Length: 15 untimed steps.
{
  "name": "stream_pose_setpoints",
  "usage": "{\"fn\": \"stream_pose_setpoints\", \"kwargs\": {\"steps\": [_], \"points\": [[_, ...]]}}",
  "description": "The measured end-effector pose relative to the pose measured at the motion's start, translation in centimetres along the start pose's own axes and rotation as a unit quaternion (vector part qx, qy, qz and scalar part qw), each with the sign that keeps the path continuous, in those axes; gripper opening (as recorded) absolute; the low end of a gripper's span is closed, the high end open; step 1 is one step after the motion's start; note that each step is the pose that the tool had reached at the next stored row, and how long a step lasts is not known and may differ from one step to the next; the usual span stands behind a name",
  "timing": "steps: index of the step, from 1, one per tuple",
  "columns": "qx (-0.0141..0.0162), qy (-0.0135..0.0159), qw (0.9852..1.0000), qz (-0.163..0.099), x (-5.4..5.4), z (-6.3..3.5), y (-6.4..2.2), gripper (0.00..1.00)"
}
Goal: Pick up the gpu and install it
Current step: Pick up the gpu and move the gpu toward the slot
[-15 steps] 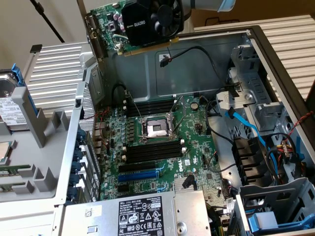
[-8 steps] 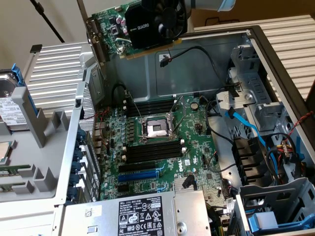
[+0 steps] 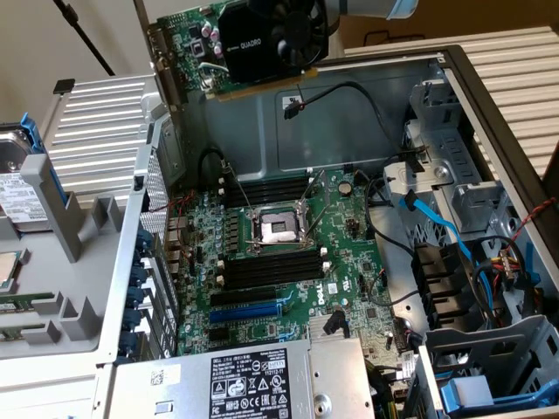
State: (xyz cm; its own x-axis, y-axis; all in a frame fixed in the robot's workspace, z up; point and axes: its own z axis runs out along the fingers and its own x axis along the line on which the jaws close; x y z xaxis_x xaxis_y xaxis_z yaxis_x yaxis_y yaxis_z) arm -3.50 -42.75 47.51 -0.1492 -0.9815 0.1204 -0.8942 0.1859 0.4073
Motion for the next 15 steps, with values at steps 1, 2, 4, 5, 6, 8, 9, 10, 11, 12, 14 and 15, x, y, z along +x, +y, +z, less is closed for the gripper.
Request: {"fn": "stream_pose_setpoints", "kwargs": {"steps": [1, 2, 4, 5, 6, 8, 9, 10, 11, 12, 14, 15], "points": [[-0.0002, 0.0019, 1.0, -0.007, -0.01, 0.02, -0.01, 0.26], [-0.0003, 0.0043, 0.9999, -0.014, -0.01, 0.04, -0.03, 0.26], [-0.0005, 0.0096, 0.9996, -0.028, -0.02, 0.12, -0.07, 0.26], [-0.0011, 0.0126, 0.9993, -0.034, -0.03, 0.18, -0.09, 0.26], [-0.002, 0.0153, 0.9991, -0.04, -0.04, 0.25, -0.14, 0.26], [-0.0079, 0.018, 0.9988, -0.044, -0.07, 0.27, -0.33, 0.26], [-0.0088, 0.0184, 0.9988, -0.045, -0.08, 0.24, -0.39, 0.26], [-0.0088, 0.0185, 0.9988, -0.045, -0.08, 0.23, -0.39, 0.26], [-0.0087, 0.0186, 0.9988, -0.045, -0.08, 0.24, -0.39, 0.26], [-0.0087, 0.0186, 0.9988, -0.045, -0.09, 0.24, -0.39, 0.26], [-0.0091, 0.0187, 0.9988, -0.045, -0.09, 0.24, -0.4, 0.26], [-0.0105, 0.0191, 0.9987, -0.046, -0.11, 0.21, -0.5, 0.26]]}}
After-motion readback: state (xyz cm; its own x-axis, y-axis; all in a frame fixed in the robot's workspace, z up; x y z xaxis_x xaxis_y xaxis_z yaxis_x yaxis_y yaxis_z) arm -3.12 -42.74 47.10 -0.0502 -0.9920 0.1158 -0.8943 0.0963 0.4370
